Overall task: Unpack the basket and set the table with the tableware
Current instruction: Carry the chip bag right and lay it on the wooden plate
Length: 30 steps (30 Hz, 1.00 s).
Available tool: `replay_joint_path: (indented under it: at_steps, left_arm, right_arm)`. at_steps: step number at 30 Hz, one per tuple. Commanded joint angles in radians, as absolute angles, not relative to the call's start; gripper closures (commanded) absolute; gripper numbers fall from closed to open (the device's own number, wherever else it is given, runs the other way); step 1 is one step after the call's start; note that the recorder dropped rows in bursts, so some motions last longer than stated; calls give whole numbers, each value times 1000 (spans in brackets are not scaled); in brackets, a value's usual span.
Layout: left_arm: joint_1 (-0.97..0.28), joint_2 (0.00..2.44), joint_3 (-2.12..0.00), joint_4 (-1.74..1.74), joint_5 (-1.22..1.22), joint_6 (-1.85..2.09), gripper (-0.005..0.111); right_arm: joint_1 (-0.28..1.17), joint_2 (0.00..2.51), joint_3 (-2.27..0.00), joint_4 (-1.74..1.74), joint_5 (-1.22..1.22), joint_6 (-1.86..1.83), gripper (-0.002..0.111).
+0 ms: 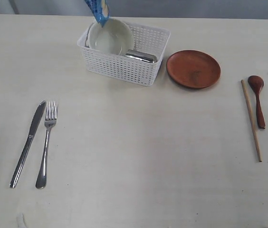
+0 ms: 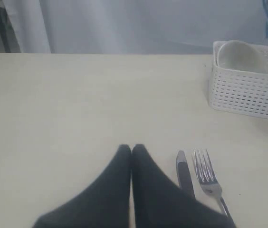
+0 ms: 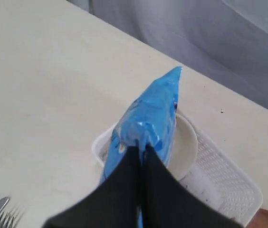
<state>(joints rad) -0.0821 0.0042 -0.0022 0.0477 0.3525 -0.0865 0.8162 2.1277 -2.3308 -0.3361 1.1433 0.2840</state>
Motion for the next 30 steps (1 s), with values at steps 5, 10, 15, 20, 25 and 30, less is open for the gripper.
replay_joint_path:
  at_steps: [5,10,15,20,25,30]
  left_arm:
    - [-79,0,0,55,343,-83,107]
    - [-79,0,0,55,343,-83,107]
    - [-79,0,0,55,343,-83,107]
    - [-79,0,0,55,343,-83,107]
    - [-79,0,0,55,343,-83,107]
    - [-79,0,0,55,343,-83,107]
  right_arm:
    - [830,2031,-2266,-413,1221,205,109]
    - [828,1809,-1960,-632,1221,168,109]
    - [666,1655,-1595,-740,1096,175,109]
    - [494,1648,-1360,-698,809,187,109]
    - [455,1675,-1240,-708,510,178,109]
    - [455,1790,-1267,-843,514,174,109]
